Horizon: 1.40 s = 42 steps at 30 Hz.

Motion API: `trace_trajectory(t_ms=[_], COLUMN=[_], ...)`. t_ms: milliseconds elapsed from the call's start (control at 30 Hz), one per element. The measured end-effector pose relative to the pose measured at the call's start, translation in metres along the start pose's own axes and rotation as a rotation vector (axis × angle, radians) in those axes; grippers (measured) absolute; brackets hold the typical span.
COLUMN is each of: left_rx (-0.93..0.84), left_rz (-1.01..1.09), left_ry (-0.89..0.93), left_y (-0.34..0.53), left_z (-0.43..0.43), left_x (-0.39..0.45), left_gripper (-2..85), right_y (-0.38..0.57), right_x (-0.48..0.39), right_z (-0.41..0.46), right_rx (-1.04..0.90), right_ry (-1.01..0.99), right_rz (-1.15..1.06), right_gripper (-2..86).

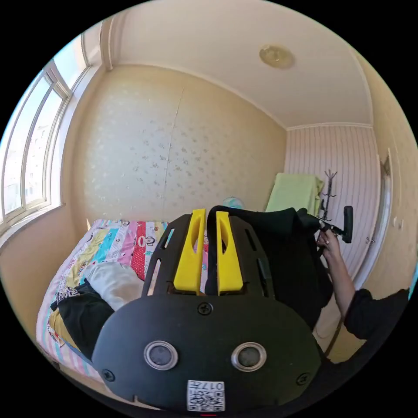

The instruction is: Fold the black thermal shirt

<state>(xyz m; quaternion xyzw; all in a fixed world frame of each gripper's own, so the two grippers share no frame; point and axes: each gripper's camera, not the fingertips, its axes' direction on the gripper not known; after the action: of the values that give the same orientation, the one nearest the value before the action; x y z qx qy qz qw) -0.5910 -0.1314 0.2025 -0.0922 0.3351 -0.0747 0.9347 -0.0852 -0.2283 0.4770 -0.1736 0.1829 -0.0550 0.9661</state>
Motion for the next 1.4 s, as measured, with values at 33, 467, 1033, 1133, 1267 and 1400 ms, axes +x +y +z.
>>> trace_trajectory(t_ms=[33,467,1033,1133,1267,1400], left_rx=[-0.158,-0.919,-0.218,-0.345,-0.692,-0.766], left_rz=[-0.094,-0.077,-0.589,-0.496,-0.328,-0.276], left_ry=[-0.039,-0.019,-0.407,-0.208,-0.045,-0.012], left_y=[0.000,0.379,0.303,0.328,0.366,0.379], left_z=[0.069,0.212,-0.089,-0.076,-0.033,-0.046], left_x=[-0.030,-0.035,-0.180,-0.125,-0.045,0.013], left_gripper=[9.7,15.7,7.0,8.8,11.4,16.1], right_y=[0.001,0.376,0.427,0.421,0.422,0.377], right_x=[0.013,0.034,0.082,0.103,0.143,0.170], right_z=[0.055,0.146,0.014,0.010,0.058,0.004], right_rx=[-0.171,-0.701,-0.316,-0.353,-0.743,-0.601], right_ry=[0.063,-0.001,-0.039,0.153,0.123,0.206], right_rz=[0.075,-0.106,0.297,0.291,0.227,0.190], right_gripper=[10.9,13.2,14.5,14.9,12.9,5.6])
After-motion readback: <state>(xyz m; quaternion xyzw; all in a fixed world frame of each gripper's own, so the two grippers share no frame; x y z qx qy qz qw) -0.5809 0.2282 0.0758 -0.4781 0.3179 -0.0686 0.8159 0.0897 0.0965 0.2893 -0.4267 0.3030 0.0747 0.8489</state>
